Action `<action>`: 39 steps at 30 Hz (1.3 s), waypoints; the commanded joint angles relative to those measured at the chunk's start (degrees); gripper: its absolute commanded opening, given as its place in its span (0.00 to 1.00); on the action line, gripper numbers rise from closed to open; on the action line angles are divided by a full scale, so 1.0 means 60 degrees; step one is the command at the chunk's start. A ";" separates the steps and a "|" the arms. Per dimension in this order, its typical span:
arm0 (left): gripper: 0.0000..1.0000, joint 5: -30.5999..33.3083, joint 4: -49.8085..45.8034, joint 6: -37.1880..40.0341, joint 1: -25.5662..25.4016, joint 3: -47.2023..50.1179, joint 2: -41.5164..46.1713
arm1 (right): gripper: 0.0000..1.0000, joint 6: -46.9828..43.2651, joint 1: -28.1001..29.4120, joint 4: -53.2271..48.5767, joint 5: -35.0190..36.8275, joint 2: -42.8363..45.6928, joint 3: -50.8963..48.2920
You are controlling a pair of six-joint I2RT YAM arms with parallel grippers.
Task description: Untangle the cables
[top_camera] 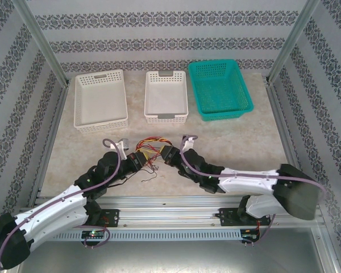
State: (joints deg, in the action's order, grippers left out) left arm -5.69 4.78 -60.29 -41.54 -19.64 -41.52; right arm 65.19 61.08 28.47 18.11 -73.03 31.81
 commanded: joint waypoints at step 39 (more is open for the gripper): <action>0.62 -0.1173 0.0481 0.0935 -0.0239 0.0082 -0.0332 | 0.00 -0.4306 -0.1746 -0.6333 -0.3986 0.1306 0.3279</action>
State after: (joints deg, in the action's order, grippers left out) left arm -16.75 2.02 -51.59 -42.00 -20.67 -44.36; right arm 38.79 50.74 -12.95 -3.90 -66.35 50.92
